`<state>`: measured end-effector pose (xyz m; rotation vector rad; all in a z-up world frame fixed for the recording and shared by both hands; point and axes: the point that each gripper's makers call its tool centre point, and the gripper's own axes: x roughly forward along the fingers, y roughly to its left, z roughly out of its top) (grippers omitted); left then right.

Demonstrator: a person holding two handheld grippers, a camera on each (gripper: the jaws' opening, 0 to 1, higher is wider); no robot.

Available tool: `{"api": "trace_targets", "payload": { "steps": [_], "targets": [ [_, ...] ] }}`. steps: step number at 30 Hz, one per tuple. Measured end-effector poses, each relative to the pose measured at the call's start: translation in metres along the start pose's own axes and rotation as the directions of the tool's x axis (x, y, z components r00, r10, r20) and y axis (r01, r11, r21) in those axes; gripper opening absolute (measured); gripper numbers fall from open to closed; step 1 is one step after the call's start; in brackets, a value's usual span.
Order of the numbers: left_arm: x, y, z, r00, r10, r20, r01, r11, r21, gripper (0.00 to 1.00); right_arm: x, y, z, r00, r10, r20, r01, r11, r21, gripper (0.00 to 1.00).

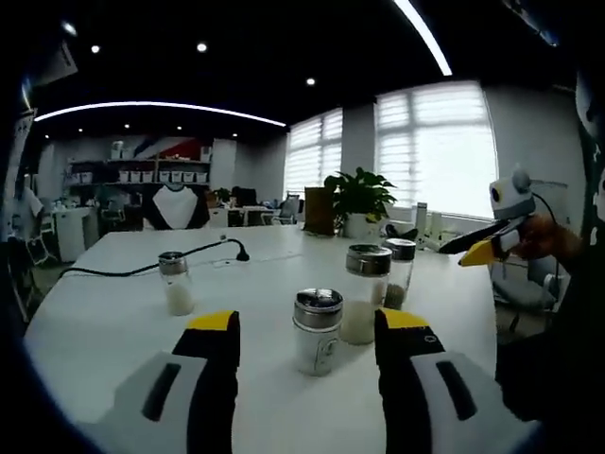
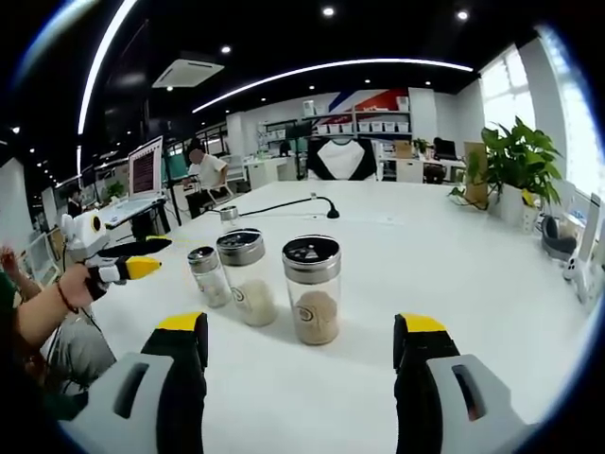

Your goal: Rotate the seasoning bottle until the label or dispensing opening points toward the visible target arrow and the bottle remains upright within the marked orientation range

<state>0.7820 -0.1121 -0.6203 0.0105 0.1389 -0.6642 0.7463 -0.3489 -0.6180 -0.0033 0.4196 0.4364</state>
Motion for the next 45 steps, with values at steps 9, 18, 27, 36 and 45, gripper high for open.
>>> {"api": "trace_targets", "payload": {
  "steps": [9,18,27,36,45],
  "targets": [
    [-0.026,-0.009,0.018,0.988,0.146,0.045,-0.149,0.985,0.081,0.63,0.0,-0.003,-0.002,1.0,-0.009,-0.003,0.009,1.0,0.008,0.82],
    [-0.038,-0.018,0.011,0.982,0.168,0.085,-0.174,0.983,0.059,0.73,0.0,0.0,-0.006,1.0,-0.002,-0.007,0.002,1.0,0.01,0.82],
    [-0.04,-0.004,0.031,0.968,0.214,0.129,-0.219,0.975,0.025,0.79,0.001,0.001,-0.006,1.0,0.001,-0.009,-0.001,1.0,0.012,0.82],
    [-0.031,0.022,0.025,0.958,0.264,0.111,-0.265,0.964,-0.011,0.75,0.002,0.002,-0.006,1.0,-0.002,-0.017,0.002,1.0,0.001,0.83],
    [-0.013,0.051,0.023,0.95,0.293,0.111,-0.292,0.956,-0.028,0.74,0.003,0.004,-0.005,1.0,0.002,-0.013,-0.001,1.0,0.004,0.83]
  ]
}}
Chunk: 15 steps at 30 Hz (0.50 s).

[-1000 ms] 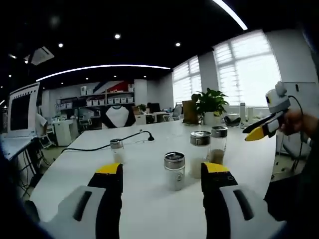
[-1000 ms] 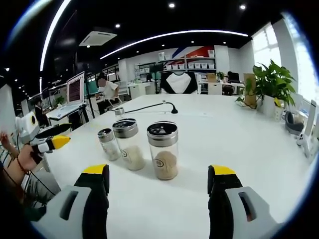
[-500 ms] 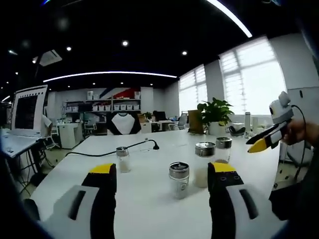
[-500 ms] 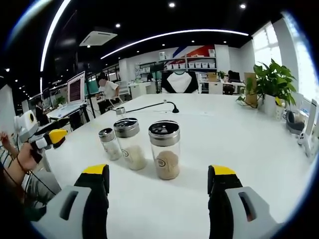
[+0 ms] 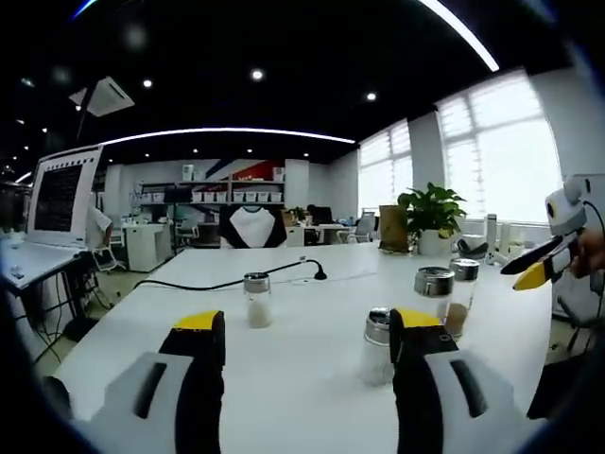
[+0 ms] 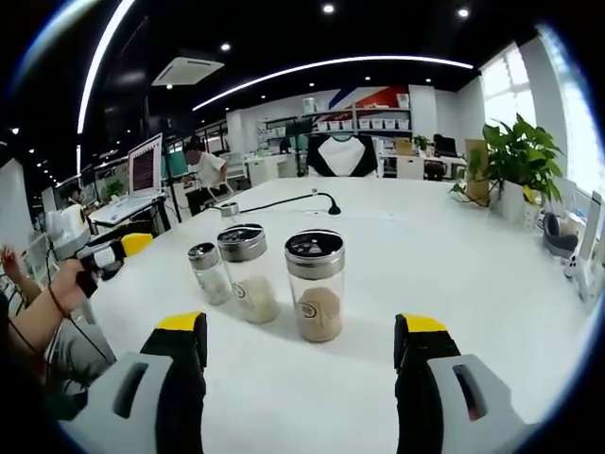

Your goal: Rotate the seasoning bottle until the label or dispensing opening points toward the visible target arrow and the bottle remains upright within the marked orientation range

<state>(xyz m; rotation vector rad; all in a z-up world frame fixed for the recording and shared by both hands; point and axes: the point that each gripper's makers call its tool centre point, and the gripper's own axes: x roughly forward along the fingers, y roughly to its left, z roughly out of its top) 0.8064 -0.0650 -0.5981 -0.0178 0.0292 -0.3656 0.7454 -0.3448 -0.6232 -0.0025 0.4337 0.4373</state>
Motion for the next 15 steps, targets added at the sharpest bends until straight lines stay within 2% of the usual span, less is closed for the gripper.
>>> {"api": "trace_targets", "payload": {
  "steps": [3,4,8,10,15],
  "targets": [
    [0.016,0.007,-0.006,1.0,-0.012,-0.009,0.012,1.0,0.012,0.71,0.0,0.0,0.0,1.0,0.0,-0.002,0.0,1.0,-0.005,0.83],
    [0.023,0.013,-0.01,1.0,-0.008,-0.03,0.008,1.0,0.019,0.7,0.0,-0.001,0.0,1.0,-0.003,-0.004,0.003,1.0,-0.014,0.83],
    [0.041,0.025,-0.014,1.0,0.0,-0.025,0.0,1.0,-0.01,0.7,-0.003,-0.004,0.002,1.0,-0.011,0.002,0.011,1.0,-0.014,0.83],
    [0.052,0.032,-0.02,0.999,0.012,-0.047,-0.011,1.0,0.02,0.7,-0.004,-0.006,0.002,1.0,-0.016,0.003,0.017,1.0,-0.014,0.83],
    [0.074,0.043,-0.025,0.999,0.011,-0.049,-0.012,1.0,-0.025,0.7,-0.006,-0.011,0.0,1.0,-0.024,0.0,0.024,1.0,-0.011,0.83]
  ]
}}
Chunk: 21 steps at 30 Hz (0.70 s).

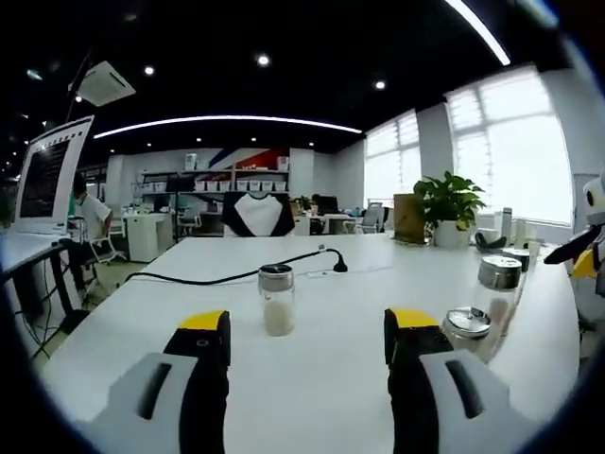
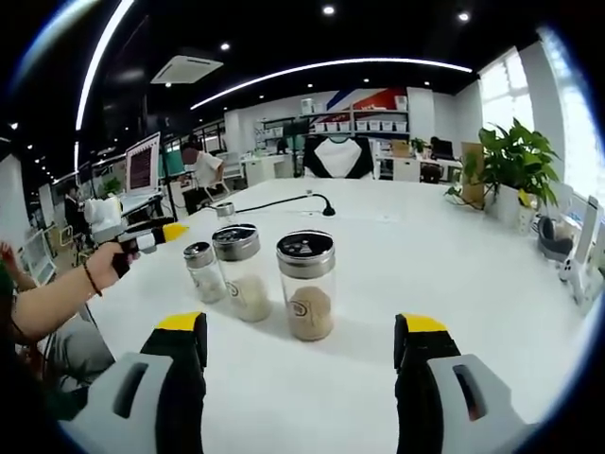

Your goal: Rotate the seasoning bottle until the label or dispensing opening points toward the visible target arrow and the bottle remains upright within the marked orientation range

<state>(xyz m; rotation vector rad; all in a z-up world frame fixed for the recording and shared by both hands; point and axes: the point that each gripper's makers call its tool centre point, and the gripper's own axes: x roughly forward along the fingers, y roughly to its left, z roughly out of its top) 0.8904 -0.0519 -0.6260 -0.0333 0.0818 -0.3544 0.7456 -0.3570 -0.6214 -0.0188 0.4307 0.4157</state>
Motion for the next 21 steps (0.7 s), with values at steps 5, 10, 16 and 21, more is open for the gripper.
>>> {"api": "trace_targets", "payload": {
  "steps": [5,10,16,21],
  "targets": [
    [0.015,0.018,0.005,0.998,0.063,0.001,-0.063,0.998,-0.004,0.72,-0.001,-0.003,-0.001,1.0,-0.006,-0.001,0.006,1.0,0.008,0.83],
    [0.041,0.026,-0.002,0.998,0.052,-0.023,-0.052,0.999,0.008,0.68,0.001,-0.003,0.004,1.0,-0.007,0.008,0.007,1.0,0.003,0.83],
    [0.069,0.032,-0.022,0.995,0.057,-0.085,-0.056,0.998,0.012,0.66,0.003,0.002,0.004,1.0,0.007,0.007,-0.007,1.0,0.001,0.83],
    [0.088,0.037,-0.031,0.992,0.063,-0.114,-0.063,0.998,0.004,0.63,0.002,0.0,0.001,1.0,0.0,0.001,0.0,1.0,0.004,0.82]
  ]
}}
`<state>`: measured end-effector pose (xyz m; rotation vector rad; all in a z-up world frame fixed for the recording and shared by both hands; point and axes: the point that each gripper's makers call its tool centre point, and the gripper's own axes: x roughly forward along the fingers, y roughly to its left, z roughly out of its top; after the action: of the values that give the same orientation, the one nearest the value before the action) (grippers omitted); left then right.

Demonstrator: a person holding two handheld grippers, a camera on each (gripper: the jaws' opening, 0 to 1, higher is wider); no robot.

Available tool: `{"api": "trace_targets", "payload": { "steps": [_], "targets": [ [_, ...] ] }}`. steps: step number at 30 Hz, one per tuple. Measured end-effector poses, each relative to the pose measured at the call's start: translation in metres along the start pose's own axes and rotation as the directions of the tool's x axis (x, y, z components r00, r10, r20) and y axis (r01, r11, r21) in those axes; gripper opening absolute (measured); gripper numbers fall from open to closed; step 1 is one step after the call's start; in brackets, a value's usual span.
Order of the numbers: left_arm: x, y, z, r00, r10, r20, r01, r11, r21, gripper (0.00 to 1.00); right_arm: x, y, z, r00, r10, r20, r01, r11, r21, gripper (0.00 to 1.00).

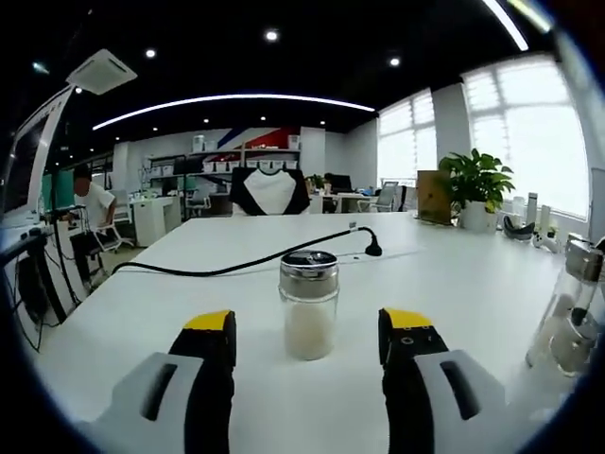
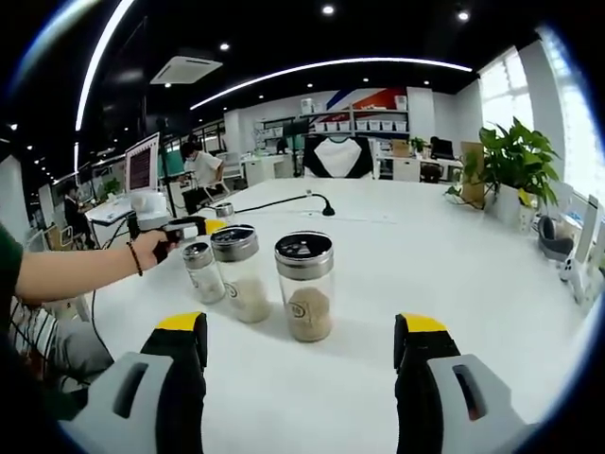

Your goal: Rotate the seasoning bottle until the label or dispensing opening points toward the visible target arrow and the bottle remains upright within the marked orientation range

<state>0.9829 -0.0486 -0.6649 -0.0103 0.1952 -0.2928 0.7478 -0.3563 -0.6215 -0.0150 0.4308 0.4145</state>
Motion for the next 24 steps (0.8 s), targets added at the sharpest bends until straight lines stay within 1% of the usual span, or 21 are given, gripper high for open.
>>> {"api": "trace_targets", "payload": {
  "steps": [2,4,7,10,12,14,17,20,24],
  "targets": [
    [0.006,0.001,-0.001,1.0,0.002,-0.004,-0.002,1.0,-0.009,0.62,0.0,-0.001,-0.001,1.0,-0.004,-0.001,0.004,1.0,0.003,0.82],
    [0.013,0.004,-0.004,1.0,0.009,-0.021,-0.009,1.0,-0.018,0.61,0.0,-0.002,-0.001,1.0,-0.004,-0.002,0.004,1.0,0.004,0.82],
    [0.022,0.004,-0.01,0.998,0.006,-0.059,-0.005,1.0,0.017,0.58,0.0,-0.001,-0.001,1.0,-0.002,-0.002,0.002,1.0,0.005,0.82],
    [0.028,0.002,-0.01,0.998,-0.005,-0.064,0.005,1.0,0.003,0.57,0.0,-0.001,-0.001,1.0,-0.001,-0.002,0.001,1.0,0.004,0.82],
    [0.032,0.002,-0.009,0.997,0.0,-0.076,0.002,1.0,0.027,0.55,0.0,-0.001,-0.002,1.0,-0.002,-0.004,0.002,1.0,0.005,0.82],
    [0.036,0.0,-0.01,0.996,-0.01,-0.094,0.014,0.999,0.032,0.54,0.0,-0.001,-0.002,1.0,-0.003,-0.005,0.003,1.0,0.005,0.82],
    [0.041,-0.004,-0.011,0.994,-0.017,-0.108,0.022,0.999,0.04,0.52,0.0,-0.002,-0.003,1.0,-0.003,-0.005,0.003,1.0,0.007,0.82],
    [0.045,-0.009,-0.009,0.994,-0.029,-0.101,0.035,0.998,0.054,0.49,-0.001,-0.002,-0.003,1.0,-0.005,-0.004,0.005,1.0,0.006,0.82],
    [0.049,-0.012,-0.012,0.993,-0.027,-0.113,0.035,0.997,0.073,0.47,-0.002,-0.004,-0.002,1.0,-0.008,-0.003,0.008,1.0,0.006,0.82]
  ]
}}
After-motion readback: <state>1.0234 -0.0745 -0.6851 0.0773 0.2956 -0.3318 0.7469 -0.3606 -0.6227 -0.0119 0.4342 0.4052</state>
